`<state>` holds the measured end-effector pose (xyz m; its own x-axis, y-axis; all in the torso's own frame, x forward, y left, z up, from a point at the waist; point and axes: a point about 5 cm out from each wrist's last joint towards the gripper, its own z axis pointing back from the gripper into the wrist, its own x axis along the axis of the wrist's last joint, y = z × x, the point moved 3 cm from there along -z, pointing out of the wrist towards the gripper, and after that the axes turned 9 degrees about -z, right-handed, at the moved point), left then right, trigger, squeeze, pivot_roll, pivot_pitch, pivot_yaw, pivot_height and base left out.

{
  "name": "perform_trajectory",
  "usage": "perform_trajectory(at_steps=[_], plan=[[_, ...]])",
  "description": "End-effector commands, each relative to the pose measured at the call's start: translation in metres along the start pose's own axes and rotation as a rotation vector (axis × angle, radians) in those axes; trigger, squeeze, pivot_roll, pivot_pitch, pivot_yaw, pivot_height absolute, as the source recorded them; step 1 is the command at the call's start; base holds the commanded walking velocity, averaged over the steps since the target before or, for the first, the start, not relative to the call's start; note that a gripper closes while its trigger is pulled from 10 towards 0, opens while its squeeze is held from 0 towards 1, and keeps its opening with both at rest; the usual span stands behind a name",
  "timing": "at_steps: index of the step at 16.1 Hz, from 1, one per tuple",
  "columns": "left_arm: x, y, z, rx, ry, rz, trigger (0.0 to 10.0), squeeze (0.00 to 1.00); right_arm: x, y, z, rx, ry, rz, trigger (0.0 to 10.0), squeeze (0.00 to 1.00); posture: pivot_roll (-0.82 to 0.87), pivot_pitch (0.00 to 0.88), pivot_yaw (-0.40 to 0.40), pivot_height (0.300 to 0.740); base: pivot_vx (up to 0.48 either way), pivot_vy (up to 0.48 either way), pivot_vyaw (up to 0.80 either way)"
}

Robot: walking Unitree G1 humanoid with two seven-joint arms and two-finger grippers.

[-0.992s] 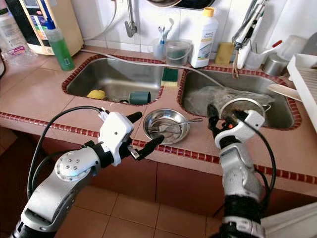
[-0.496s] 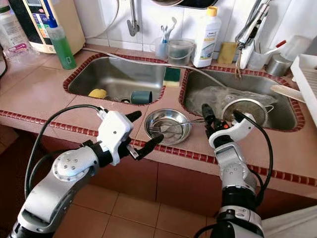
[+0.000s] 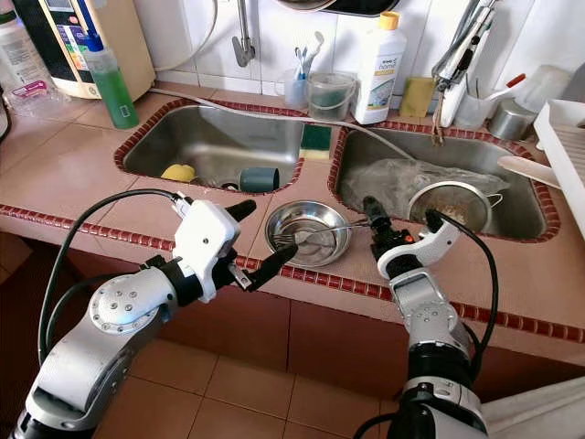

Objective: Kitchen organization

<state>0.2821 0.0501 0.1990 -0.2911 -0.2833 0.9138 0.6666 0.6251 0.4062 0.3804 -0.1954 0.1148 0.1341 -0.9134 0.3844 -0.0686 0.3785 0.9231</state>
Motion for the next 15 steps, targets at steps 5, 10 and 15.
perform_trajectory(at_steps=[5,10,15], plan=[[0.0053,-0.0004,0.0017,-0.009,-0.008,-0.010,10.0,0.00,-0.0074,0.0075,-0.0045,0.079,0.057,-0.074,6.2,0.00,-0.02,0.082,0.017,0.740,0.000,0.000,0.00],[0.0054,0.0015,0.0029,0.001,-0.004,-0.011,10.0,0.00,-0.0020,0.0086,-0.0073,0.094,0.036,-0.107,0.0,0.00,-0.02,0.088,0.014,0.740,0.000,0.000,0.00],[0.0048,0.0020,0.0044,0.009,0.002,-0.009,10.0,0.00,-0.0024,0.0057,-0.0051,0.100,0.031,-0.111,0.0,0.00,-0.01,0.092,0.013,0.740,0.000,0.000,0.00]])
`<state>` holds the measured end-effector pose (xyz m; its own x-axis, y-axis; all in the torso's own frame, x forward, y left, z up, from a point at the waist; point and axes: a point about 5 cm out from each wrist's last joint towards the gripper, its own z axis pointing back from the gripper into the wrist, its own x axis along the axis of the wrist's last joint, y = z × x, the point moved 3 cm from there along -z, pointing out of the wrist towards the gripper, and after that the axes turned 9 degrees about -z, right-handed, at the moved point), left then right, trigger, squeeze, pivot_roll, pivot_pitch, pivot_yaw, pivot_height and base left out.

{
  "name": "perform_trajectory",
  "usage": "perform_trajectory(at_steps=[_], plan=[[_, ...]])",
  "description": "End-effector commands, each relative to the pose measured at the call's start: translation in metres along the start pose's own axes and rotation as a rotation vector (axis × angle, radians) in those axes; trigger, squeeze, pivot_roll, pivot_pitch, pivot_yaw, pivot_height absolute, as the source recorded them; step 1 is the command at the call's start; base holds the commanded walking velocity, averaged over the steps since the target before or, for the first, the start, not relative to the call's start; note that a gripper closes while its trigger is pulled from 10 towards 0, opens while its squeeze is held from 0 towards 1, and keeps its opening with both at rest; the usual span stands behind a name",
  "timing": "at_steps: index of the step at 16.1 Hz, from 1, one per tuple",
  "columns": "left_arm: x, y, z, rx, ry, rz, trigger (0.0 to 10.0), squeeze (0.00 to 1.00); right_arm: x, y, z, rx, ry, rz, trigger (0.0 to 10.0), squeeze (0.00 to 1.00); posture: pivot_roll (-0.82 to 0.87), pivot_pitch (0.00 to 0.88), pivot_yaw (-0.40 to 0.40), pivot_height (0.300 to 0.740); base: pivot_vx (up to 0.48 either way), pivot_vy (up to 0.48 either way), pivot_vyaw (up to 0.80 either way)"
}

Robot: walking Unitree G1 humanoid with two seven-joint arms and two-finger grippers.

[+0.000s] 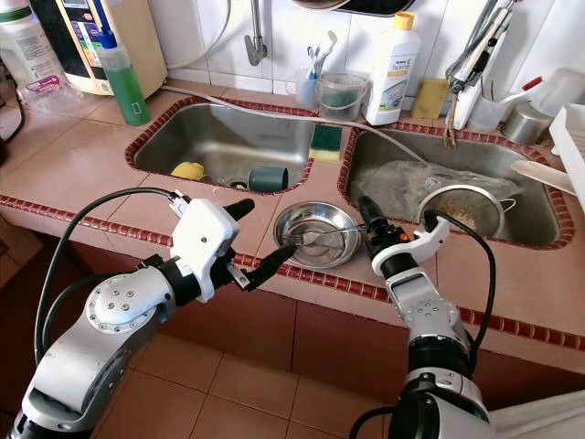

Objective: Kitchen organization

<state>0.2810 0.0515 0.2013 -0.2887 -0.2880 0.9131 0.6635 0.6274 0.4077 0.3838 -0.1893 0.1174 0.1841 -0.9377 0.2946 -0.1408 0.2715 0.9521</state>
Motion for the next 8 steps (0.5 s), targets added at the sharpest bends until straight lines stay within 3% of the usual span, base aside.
perform_trajectory(at_steps=[1,8], plan=[[0.0029,0.0013,0.0028,0.007,-0.004,-0.007,10.0,0.00,0.0019,0.0011,-0.0009,0.011,-0.013,-0.015,0.0,0.00,-0.01,0.093,0.015,0.740,0.000,0.000,0.00],[0.0032,0.0013,0.0025,0.002,-0.002,-0.010,10.0,0.00,0.0011,0.0009,-0.0012,0.017,-0.015,-0.013,0.0,0.00,-0.01,0.095,0.021,0.740,0.000,0.000,0.00]])
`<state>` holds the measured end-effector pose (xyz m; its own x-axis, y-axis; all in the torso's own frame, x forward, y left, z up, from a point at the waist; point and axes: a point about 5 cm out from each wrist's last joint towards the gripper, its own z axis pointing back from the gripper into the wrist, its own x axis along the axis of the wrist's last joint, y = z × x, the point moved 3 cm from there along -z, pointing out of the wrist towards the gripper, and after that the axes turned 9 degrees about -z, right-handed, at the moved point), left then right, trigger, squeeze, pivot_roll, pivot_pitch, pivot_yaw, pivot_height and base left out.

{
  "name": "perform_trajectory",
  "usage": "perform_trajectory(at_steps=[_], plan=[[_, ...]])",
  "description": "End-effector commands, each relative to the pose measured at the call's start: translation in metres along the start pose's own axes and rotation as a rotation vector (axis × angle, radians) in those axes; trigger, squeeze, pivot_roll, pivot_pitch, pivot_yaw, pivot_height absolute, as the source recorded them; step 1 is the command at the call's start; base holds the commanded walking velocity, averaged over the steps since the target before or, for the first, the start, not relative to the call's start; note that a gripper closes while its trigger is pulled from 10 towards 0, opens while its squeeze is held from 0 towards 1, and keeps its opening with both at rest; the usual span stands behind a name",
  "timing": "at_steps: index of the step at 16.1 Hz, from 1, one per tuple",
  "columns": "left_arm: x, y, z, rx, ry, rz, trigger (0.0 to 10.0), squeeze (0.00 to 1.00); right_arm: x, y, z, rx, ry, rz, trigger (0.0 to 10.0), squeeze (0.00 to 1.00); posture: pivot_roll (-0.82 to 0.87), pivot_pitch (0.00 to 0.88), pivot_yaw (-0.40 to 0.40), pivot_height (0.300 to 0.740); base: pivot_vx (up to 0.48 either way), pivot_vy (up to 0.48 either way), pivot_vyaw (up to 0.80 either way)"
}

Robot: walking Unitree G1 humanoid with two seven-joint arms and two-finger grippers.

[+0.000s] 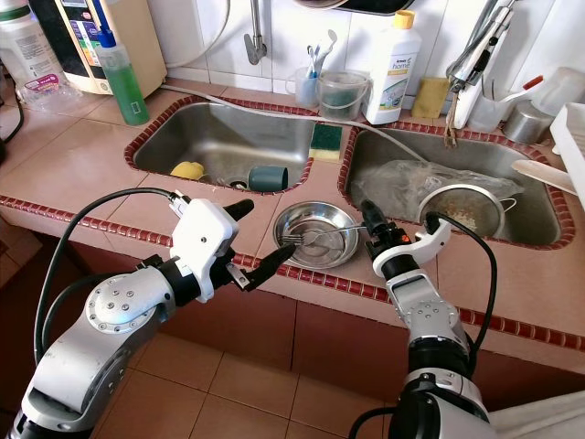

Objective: Kitchen organization

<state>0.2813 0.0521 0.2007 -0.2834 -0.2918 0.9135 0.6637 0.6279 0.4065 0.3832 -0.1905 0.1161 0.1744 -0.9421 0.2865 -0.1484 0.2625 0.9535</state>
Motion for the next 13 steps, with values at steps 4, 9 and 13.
perform_trajectory(at_steps=[4,9,13], plan=[[0.0042,0.0004,0.0026,0.002,-0.008,-0.011,10.0,0.00,0.0002,0.0034,-0.0027,0.015,-0.007,-0.008,0.0,0.00,-0.01,0.094,0.020,0.740,0.000,0.000,0.00],[0.0049,0.0007,0.0023,0.005,-0.010,-0.013,10.0,0.00,-0.0001,0.0057,-0.0047,0.024,-0.007,-0.001,0.0,0.00,-0.01,0.093,0.019,0.740,0.000,0.000,0.00],[0.0059,0.0005,0.0027,0.003,-0.012,-0.011,10.0,0.00,0.0007,0.0068,-0.0054,0.031,-0.009,0.000,0.0,0.00,-0.01,0.091,0.019,0.740,0.000,0.000,0.00]])
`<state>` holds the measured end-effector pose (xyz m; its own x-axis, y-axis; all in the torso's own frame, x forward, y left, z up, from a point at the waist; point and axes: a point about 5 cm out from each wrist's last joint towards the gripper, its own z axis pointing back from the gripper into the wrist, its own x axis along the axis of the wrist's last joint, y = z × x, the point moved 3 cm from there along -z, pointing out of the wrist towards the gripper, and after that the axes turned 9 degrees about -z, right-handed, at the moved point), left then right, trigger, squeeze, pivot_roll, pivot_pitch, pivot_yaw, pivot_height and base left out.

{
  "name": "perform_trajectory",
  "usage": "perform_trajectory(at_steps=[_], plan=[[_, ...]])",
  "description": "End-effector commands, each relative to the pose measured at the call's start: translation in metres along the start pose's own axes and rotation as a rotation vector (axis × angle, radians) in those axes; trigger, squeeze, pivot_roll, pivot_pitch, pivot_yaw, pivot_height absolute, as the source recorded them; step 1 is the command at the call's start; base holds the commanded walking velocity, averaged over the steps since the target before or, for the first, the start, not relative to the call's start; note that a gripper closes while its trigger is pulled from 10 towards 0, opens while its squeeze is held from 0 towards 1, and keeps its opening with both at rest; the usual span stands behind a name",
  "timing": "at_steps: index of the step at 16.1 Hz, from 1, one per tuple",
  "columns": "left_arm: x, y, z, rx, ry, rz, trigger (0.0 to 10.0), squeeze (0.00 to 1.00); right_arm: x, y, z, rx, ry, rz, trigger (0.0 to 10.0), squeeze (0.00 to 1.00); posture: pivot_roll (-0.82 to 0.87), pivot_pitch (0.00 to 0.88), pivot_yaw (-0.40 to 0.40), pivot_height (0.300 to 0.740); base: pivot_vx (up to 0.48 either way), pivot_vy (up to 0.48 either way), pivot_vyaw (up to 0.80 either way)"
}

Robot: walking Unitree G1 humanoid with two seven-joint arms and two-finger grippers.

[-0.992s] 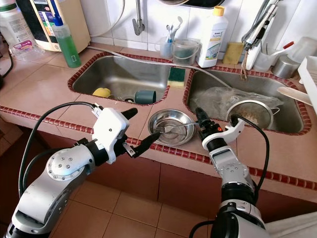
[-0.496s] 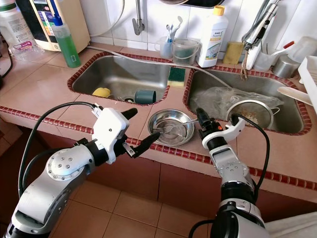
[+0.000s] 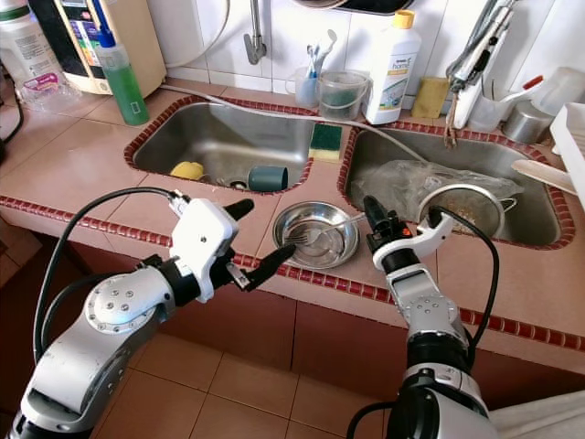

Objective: Kitchen organization

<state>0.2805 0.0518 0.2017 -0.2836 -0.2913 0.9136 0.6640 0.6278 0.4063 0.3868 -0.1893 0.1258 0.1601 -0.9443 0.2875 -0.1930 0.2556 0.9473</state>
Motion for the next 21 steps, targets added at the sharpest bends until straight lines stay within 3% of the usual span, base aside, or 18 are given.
perform_trajectory(at_steps=[1,3,4,5,11,13,17,18,20,21], plan=[[0.005,0.001,0.002,0.002,-0.013,-0.010,10.0,0.00,-0.001,-0.002,-0.001,-0.013,0.003,-0.005,0.0,0.00,-0.01,0.091,0.019,0.740,0.000,0.000,0.00],[0.005,0.001,0.002,0.000,-0.012,-0.010,10.0,0.00,-0.001,0.001,-0.001,0.010,-0.006,-0.030,0.0,0.00,-0.01,0.088,0.018,0.740,0.000,0.000,0.00],[0.005,0.000,0.003,-0.001,-0.012,-0.011,10.0,0.00,0.000,0.004,-0.001,0.036,-0.012,-0.052,3.7,0.00,-0.01,0.088,0.017,0.740,0.000,0.000,0.00],[0.005,0.000,0.003,-0.001,-0.011,-0.010,10.0,0.00,0.000,0.008,-0.001,0.072,-0.009,-0.077,10.0,0.00,-0.01,0.088,0.017,0.740,0.000,0.000,0.00],[0.004,0.004,0.002,0.005,-0.009,-0.020,10.0,0.00,0.016,0.033,-0.001,0.232,-0.072,-0.193,10.0,0.00,-0.01,0.084,0.021,0.740,0.000,0.000,0.00],[0.002,0.012,0.002,0.028,-0.003,-0.027,10.0,0.00,0.021,0.046,-0.003,0.284,-0.081,-0.193,10.0,0.00,-0.01,0.084,0.020,0.740,0.000,0.000,0.00],[-0.001,0.062,0.010,0.185,0.017,-0.050,10.0,0.00,0.032,0.103,-0.013,0.427,-0.076,-0.052,10.0,0.00,-0.01,0.087,0.019,0.740,0.000,0.000,0.00],[-0.001,0.067,0.011,0.201,0.016,-0.053,10.0,0.00,0.032,0.107,-0.013,0.434,-0.076,-0.045,10.0,0.00,-0.01,0.086,0.018,0.740,0.000,0.000,0.00],[0.003,0.104,0.018,0.352,0.014,-0.080,10.0,0.00,0.041,0.137,-0.019,0.449,-0.118,0.047,10.0,0.00,-0.01,0.084,0.015,0.740,0.000,0.000,0.00],[0.003,0.112,0.020,0.382,0.017,-0.082,10.0,0.00,0.043,0.144,-0.020,0.442,-0.136,0.106,10.0,0.00,-0.02,0.084,0.014,0.740,0.000,0.000,0.00]])
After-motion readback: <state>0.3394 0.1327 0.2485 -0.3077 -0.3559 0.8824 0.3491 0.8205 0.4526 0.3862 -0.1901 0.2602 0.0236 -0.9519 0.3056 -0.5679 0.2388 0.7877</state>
